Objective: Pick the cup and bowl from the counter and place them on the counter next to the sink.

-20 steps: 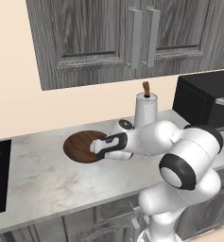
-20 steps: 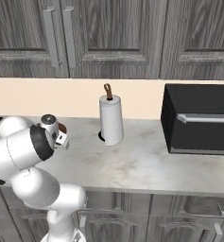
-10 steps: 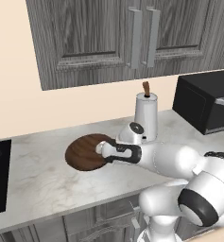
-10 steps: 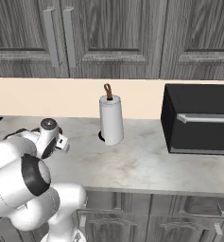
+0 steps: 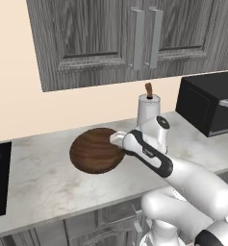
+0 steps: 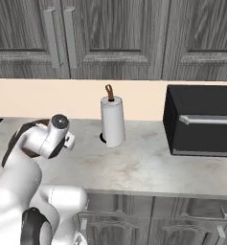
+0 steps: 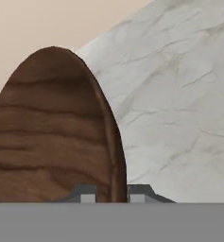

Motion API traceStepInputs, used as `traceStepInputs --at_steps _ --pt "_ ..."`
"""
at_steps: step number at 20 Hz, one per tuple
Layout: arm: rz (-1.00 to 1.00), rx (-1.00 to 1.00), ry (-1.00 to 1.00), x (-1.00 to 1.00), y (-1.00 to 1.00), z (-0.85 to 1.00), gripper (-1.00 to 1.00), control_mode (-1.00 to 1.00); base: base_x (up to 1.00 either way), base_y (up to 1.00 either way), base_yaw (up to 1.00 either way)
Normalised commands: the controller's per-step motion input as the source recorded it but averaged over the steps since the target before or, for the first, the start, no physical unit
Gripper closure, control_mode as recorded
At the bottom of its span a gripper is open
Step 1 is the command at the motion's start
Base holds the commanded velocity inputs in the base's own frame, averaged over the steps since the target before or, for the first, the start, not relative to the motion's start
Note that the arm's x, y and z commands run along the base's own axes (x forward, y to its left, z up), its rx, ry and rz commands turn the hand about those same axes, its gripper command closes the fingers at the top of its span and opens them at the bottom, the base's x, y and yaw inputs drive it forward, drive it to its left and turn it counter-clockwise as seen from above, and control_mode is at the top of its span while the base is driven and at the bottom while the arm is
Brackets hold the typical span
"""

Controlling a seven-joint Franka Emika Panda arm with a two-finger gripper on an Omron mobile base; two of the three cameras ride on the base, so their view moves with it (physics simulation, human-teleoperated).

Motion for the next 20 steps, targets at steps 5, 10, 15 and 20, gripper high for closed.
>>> traceStepInputs --at_steps 5,10,15,20 --pt "-0.12 0.02 0.30 0.00 -0.46 0.51 1.00 -1.00 0.00 0.00 0.00" --pt "-0.23 0.00 0.39 0.00 -0.48 0.31 1.00 -1.00 0.00 0.00 0.00" --pt "-0.28 0.02 0.22 -0.03 -0.55 0.23 1.00 -1.00 0.00 0.00 0.00" --pt "-0.07 0.05 0.02 -0.33 -0.32 0.15 1.00 -1.00 0.00 0.00 0.00"
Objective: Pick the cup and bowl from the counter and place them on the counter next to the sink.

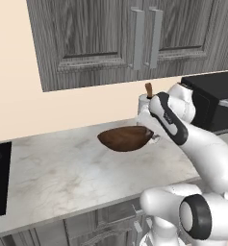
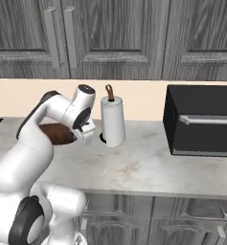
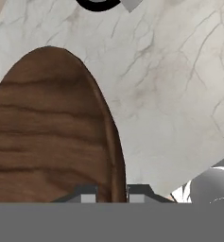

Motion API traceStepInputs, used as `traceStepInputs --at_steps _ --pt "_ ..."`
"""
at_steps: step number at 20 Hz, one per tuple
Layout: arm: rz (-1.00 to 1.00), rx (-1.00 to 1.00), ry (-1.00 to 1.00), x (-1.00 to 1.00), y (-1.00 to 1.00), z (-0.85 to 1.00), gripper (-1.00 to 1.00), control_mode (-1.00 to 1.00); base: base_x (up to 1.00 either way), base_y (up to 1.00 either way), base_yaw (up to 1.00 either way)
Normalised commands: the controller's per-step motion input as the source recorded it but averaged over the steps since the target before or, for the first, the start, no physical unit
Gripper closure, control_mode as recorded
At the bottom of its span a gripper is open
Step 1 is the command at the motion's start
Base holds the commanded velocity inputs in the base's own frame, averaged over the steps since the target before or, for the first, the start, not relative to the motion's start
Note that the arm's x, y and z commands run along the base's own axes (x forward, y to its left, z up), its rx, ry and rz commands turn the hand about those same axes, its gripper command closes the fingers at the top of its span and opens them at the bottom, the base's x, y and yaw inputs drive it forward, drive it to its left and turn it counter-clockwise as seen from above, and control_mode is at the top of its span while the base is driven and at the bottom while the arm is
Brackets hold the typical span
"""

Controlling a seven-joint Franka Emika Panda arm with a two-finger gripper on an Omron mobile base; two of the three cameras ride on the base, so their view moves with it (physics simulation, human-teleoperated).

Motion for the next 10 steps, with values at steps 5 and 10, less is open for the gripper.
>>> traceStepInputs --at_steps 5,10 --pt "0.00 0.07 -0.08 -0.41 -0.30 0.00 1.00 -1.00 0.00 0.00 0.00" --pt "0.00 0.04 -0.12 -0.48 -0.17 0.04 1.00 -1.00 0.00 0.00 0.00"
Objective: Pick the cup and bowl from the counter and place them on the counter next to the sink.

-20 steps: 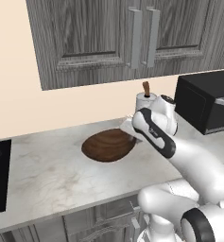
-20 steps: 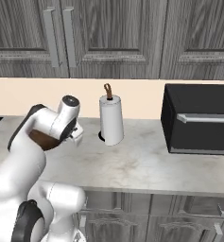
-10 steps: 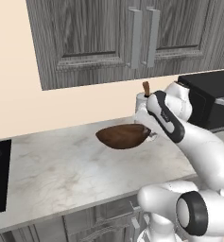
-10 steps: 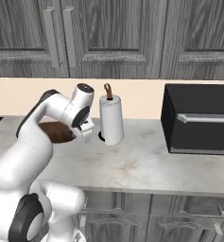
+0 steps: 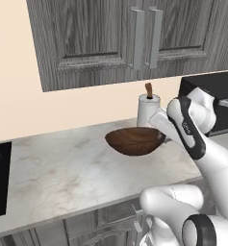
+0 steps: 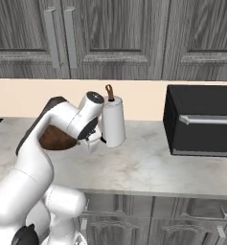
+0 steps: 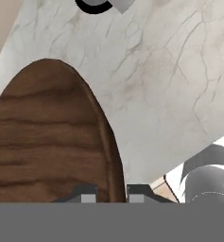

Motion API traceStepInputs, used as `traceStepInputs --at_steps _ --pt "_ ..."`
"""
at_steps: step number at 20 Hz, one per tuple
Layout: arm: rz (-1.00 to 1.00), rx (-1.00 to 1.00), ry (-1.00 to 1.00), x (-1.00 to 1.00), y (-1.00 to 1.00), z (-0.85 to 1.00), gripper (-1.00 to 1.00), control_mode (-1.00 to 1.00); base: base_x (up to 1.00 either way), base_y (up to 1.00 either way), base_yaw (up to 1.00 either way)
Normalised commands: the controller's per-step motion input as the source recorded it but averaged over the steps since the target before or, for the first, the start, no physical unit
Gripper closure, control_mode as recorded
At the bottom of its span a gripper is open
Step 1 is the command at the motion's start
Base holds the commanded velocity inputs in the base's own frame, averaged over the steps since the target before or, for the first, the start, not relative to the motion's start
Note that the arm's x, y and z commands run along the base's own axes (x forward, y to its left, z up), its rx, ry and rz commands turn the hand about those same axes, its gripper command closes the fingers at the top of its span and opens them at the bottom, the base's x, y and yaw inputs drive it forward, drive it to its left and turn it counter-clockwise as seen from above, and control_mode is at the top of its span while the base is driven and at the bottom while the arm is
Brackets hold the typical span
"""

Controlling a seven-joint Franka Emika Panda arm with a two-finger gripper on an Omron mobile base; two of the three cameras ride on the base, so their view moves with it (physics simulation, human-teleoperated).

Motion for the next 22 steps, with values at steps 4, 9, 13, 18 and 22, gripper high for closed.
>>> traceStepInputs --at_steps 4,9,13,18,22 --pt "0.03 0.02 -0.07 -0.51 -0.16 0.15 1.00 -1.00 0.00 0.00 0.00" --pt "0.03 0.01 -0.09 -0.42 -0.14 0.06 1.00 -1.00 0.00 0.00 0.00" --pt "0.02 0.00 -0.08 -0.34 -0.07 0.03 1.00 -1.00 0.00 0.00 0.00" --pt "0.00 0.00 -0.01 -0.05 0.00 0.00 1.00 -1.00 0.00 0.00 0.00" --pt "0.00 0.00 0.00 0.00 0.00 0.00 1.00 -1.00 0.00 0.00 0.00"
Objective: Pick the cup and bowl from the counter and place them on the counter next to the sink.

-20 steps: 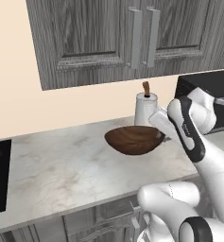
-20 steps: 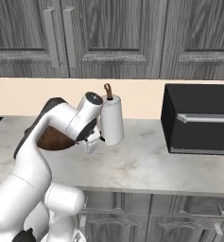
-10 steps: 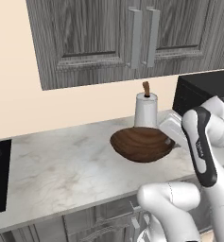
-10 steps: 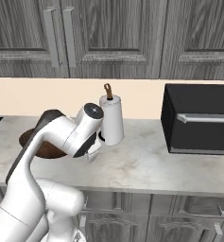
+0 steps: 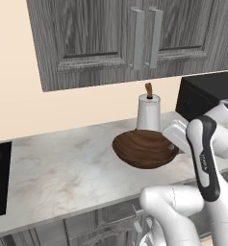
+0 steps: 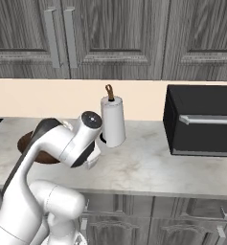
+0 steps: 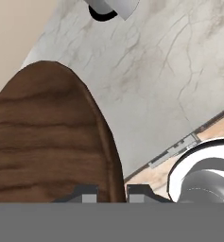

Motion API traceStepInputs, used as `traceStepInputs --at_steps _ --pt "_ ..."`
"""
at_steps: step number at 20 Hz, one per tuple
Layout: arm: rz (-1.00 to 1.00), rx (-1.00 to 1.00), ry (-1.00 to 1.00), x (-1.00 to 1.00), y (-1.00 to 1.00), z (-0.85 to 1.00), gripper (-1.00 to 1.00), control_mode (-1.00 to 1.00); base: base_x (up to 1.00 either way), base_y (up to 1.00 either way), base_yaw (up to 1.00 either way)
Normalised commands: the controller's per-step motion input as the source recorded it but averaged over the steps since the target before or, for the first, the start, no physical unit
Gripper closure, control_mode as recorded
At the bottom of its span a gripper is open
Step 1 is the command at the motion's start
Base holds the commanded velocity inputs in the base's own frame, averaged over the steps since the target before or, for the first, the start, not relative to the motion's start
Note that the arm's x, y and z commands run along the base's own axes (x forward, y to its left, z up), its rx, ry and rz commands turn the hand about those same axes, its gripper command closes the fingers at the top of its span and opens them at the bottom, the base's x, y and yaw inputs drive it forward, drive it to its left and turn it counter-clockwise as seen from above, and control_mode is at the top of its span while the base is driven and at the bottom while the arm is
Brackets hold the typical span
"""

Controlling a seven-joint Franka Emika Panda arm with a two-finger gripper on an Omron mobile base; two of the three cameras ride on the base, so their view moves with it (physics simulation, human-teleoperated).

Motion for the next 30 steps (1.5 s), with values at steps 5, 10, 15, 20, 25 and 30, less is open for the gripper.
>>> traceStepInputs --at_steps 5,10,15,20,25,30 --pt "0.00 0.00 0.00 0.00 0.00 0.00 1.00 1.00 -0.03 0.00 0.00" --pt "0.00 0.00 0.00 0.00 0.00 0.00 1.00 1.00 -0.73 0.05 0.00" --pt "0.00 0.00 0.00 0.00 0.00 0.00 1.00 1.00 -1.00 0.03 0.03" --pt "0.00 0.00 0.00 0.00 0.00 0.00 1.00 1.00 -0.98 0.01 0.38" --pt "0.00 0.00 0.00 0.00 0.00 0.00 1.00 1.00 -0.34 0.02 0.78" --pt "0.00 0.00 0.00 0.00 0.00 0.00 1.00 1.00 0.00 0.02 0.99"
